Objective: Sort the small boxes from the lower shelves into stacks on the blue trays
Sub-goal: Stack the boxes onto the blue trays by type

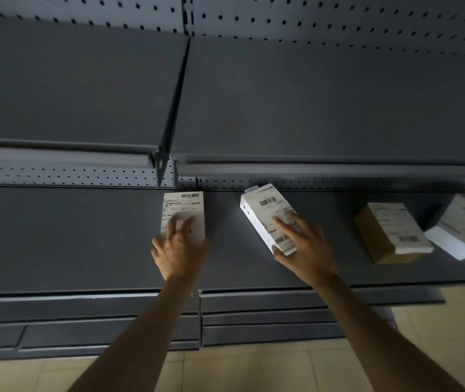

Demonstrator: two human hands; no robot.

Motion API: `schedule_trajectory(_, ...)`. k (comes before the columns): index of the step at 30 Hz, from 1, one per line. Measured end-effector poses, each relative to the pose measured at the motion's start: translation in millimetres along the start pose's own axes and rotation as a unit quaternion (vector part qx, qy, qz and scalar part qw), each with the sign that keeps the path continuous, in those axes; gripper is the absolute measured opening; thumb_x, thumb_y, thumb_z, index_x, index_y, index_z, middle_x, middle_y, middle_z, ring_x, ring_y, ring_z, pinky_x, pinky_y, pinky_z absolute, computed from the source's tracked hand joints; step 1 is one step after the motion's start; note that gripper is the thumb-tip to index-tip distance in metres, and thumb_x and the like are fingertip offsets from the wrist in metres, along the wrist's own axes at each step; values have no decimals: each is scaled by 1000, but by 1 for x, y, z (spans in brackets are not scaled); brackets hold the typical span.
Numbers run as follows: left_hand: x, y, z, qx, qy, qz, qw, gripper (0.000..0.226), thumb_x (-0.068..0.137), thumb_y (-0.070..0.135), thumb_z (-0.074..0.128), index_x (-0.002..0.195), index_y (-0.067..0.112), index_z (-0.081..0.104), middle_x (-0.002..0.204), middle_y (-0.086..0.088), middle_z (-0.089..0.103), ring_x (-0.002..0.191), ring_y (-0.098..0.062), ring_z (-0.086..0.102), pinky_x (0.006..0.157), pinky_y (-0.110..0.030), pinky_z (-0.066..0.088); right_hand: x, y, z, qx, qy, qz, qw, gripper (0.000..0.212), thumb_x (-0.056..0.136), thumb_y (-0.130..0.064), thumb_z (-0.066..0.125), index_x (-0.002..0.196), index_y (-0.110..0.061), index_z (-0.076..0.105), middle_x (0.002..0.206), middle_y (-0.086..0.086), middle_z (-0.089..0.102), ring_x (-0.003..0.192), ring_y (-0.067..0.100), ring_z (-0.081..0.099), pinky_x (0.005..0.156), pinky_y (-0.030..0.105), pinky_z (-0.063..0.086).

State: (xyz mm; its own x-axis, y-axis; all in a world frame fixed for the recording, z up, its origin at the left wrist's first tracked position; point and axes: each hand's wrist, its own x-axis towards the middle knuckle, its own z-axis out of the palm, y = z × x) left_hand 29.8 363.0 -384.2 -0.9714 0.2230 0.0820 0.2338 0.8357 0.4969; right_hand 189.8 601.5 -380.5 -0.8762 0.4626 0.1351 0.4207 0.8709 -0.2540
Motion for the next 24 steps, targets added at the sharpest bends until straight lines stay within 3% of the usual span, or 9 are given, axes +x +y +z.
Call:
schedule_trajectory(3,-2,-4,-10,-19,19,29,999,56,75,47,76,129,39,61,146,15,50,112,-42,48,90,-51,51,-22,-5,1,35,29,8,999,76,81,-61,65,150,-50,38,158,-12,33,122,25,41,89,38,53)
schedule_trajectory(5,-9,-9,-20,-21,27,54,998,58,75,47,78,129,39,61,146,15,51,112,-42,50,90,-52,51,-37,-10,-2,48,25,8,999,70,83,-64,56,150,-48,40,158,-11,35,122,24,45,95,26,39)
schedule_trajectory(7,-19,-15,-34,-19,28,72,997,58,76,51,76,131,40,60,146,16,50,114,-39,52,93,-52,50,-53,-17,-10,60,31,23,997,64,86,-65,52,147,-46,46,155,-10,39,118,25,49,91,18,27)
schedule_trajectory(9,-33,-23,-51,-14,22,75,997,59,77,58,68,132,40,59,147,15,48,116,-35,54,96,-50,49,-71,-27,-25,78,41,30,996,60,89,-65,50,146,-47,48,153,-9,40,114,25,48,90,22,30)
schedule_trajectory(11,-49,-30,-70,-9,17,81,997,62,76,63,58,133,38,59,148,13,49,118,-32,56,98,-50,48,-89,-40,-43,102,53,37,993,59,90,-65,52,146,-48,47,151,-8,41,112,24,41,88,31,45)
schedule_trajectory(15,-87,-48,-116,-1,22,106,994,64,75,60,57,132,32,62,148,8,52,115,-31,59,93,-48,50,-120,-69,-83,122,64,23,990,61,88,-65,55,145,-44,52,150,-3,43,114,28,41,80,47,59)
schedule_trajectory(20,-130,-64,-187,8,48,106,993,60,76,56,63,131,34,63,148,11,51,108,-33,57,85,-49,52,-148,-111,-124,128,82,-23,988,59,87,-57,70,142,-38,57,150,-2,45,116,30,44,85,44,55)
schedule_trajectory(24,-161,-79,-236,15,60,114,991,60,75,50,66,132,32,64,151,10,49,109,-32,56,86,-47,51,-166,-158,-145,161,73,-37,983,58,84,-59,58,138,-39,61,147,-6,47,117,29,51,91,30,37)
